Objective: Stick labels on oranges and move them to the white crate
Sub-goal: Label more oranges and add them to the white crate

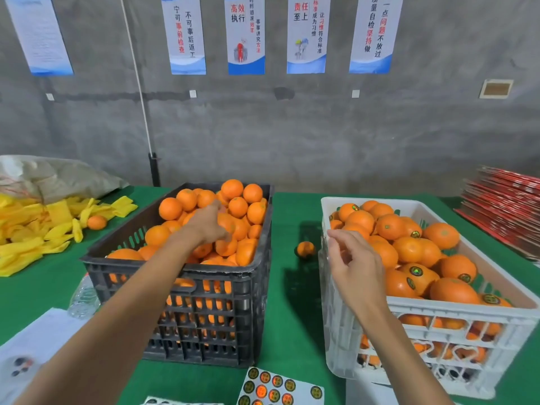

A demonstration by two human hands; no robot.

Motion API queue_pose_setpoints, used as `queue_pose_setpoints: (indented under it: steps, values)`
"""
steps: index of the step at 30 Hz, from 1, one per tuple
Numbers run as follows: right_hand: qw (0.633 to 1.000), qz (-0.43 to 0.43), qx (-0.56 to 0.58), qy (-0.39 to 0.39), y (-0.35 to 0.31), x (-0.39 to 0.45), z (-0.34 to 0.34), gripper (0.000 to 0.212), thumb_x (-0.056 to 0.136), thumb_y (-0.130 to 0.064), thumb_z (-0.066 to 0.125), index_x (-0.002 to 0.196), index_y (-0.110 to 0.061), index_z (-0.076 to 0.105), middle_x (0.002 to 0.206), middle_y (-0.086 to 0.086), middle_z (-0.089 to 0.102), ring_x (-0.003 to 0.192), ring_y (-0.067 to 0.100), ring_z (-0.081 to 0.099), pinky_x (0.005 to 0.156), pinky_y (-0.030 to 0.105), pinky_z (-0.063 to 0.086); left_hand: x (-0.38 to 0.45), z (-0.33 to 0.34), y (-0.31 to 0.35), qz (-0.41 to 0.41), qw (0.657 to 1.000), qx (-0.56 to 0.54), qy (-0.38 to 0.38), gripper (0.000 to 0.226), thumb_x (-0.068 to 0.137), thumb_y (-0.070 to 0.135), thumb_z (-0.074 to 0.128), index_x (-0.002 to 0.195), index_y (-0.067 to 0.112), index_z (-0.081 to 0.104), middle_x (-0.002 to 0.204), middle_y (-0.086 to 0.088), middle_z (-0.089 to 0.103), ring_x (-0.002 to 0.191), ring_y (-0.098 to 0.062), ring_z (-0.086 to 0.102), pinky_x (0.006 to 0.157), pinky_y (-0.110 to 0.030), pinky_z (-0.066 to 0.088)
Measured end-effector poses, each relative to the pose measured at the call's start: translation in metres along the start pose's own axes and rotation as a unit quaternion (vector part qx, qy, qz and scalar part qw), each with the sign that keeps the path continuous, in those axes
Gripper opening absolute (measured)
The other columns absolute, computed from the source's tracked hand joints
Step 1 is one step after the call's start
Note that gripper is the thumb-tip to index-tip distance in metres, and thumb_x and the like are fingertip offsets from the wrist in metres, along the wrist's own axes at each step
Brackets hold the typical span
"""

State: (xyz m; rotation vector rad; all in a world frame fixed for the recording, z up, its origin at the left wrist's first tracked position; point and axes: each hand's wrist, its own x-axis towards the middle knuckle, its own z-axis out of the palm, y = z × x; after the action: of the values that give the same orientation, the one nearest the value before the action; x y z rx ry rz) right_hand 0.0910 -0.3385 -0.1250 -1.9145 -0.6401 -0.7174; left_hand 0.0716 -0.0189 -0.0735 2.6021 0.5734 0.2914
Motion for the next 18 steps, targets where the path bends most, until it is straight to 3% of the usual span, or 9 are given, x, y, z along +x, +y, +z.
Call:
queue_pose_setpoints:
  steps: [2,3,4,6,8,10,13,16,18]
  values:
    - [0.998,-0.033,0.047,-0.037,-0.018,-0.003,0.005,0.029,0.103,-0.02,0.057,0.13,-0.018,0.066,0.12,-0.006,0.066,0.095,0.006,0.063,0.082,0.027,0.056,-0.023,0.006,0.019,0.074,0.975,-0.171,0.119,0.07,0.068,0.025,0.094,0.125,0.02,0.052,0.106,0.002,0.059,0.104,-0.022,0.058,0.072,-0.03,0.044]
    - [0.995,-0.046,0.07,-0.052,-0.029,-0.005,0.008,0.032,0.104,-0.022,0.056,0.135,-0.018,0.063,0.124,-0.007,0.065,0.102,0.005,0.063,0.085,0.02,0.054,-0.042,0.011,0.032,0.111,0.952,-0.245,0.143,0.069,0.067,0.028,0.095,0.123,0.024,0.054,0.108,0.008,0.06,0.105,-0.016,0.058,0.076,-0.024,0.045]
    - [0.993,-0.051,0.09,-0.059,-0.039,-0.007,0.01,0.035,0.104,-0.024,0.056,0.138,-0.017,0.061,0.129,-0.005,0.065,0.108,0.004,0.064,0.088,0.017,0.053,-0.059,0.02,0.045,0.144,0.933,-0.296,0.145,0.069,0.067,0.03,0.095,0.124,0.027,0.056,0.113,0.011,0.061,0.106,-0.011,0.059,0.082,-0.021,0.047]
    - [0.993,-0.051,0.095,-0.045,-0.053,-0.012,0.013,0.037,0.104,-0.026,0.057,0.137,-0.013,0.063,0.136,0.001,0.065,0.118,0.01,0.064,0.094,0.028,0.055,-0.089,0.041,0.066,0.178,0.914,-0.343,0.123,0.077,0.069,0.032,0.092,0.136,0.026,0.055,0.125,0.004,0.064,0.111,-0.005,0.063,0.092,-0.022,0.052]
    - [0.996,-0.053,0.063,-0.023,-0.055,-0.023,0.013,0.036,0.101,-0.024,0.062,0.133,-0.008,0.066,0.138,0.007,0.064,0.125,0.016,0.062,0.098,0.04,0.055,-0.112,0.065,0.079,0.187,0.915,-0.33,0.136,0.08,0.077,0.029,0.084,0.148,0.019,0.048,0.141,-0.002,0.059,0.125,-0.011,0.059,0.105,-0.033,0.05]
    - [0.998,-0.049,0.038,-0.012,-0.047,-0.041,0.011,0.036,0.099,-0.02,0.067,0.132,-0.006,0.067,0.138,0.008,0.063,0.127,0.018,0.061,0.102,0.042,0.053,-0.131,0.089,0.081,0.176,0.929,-0.274,0.178,0.078,0.085,0.024,0.078,0.153,0.018,0.041,0.151,-0.002,0.05,0.135,-0.012,0.05,0.112,-0.038,0.043]
    - [0.999,-0.045,-0.003,-0.013,-0.024,-0.079,0.01,0.036,0.096,-0.02,0.07,0.13,-0.007,0.068,0.137,0.005,0.064,0.126,0.014,0.06,0.108,0.032,0.048,-0.155,0.132,0.07,0.169,0.936,-0.267,0.158,0.076,0.09,0.021,0.074,0.156,0.023,0.035,0.152,0.001,0.043,0.12,0.006,0.055,0.102,-0.031,0.049]
    - [0.996,-0.011,-0.01,-0.092,0.008,-0.12,0.011,0.033,0.097,-0.02,0.07,0.129,-0.012,0.07,0.136,0.0,0.065,0.122,0.009,0.06,0.109,0.023,0.044,-0.175,0.18,0.046,0.132,0.954,-0.262,0.064,0.077,0.092,0.021,0.074,0.155,0.023,0.031,0.149,-0.002,0.041,0.126,-0.018,0.055,0.102,-0.036,0.051]
    - [0.982,0.039,0.008,-0.186,0.031,-0.146,0.012,0.031,0.098,-0.019,0.067,0.129,-0.014,0.07,0.132,-0.005,0.066,0.118,0.009,0.062,0.107,0.028,0.048,-0.189,0.212,0.026,0.102,0.967,-0.231,0.023,0.075,0.093,0.023,0.074,0.154,0.023,0.03,0.146,0.0,0.038,0.126,-0.021,0.053,0.101,-0.031,0.047]
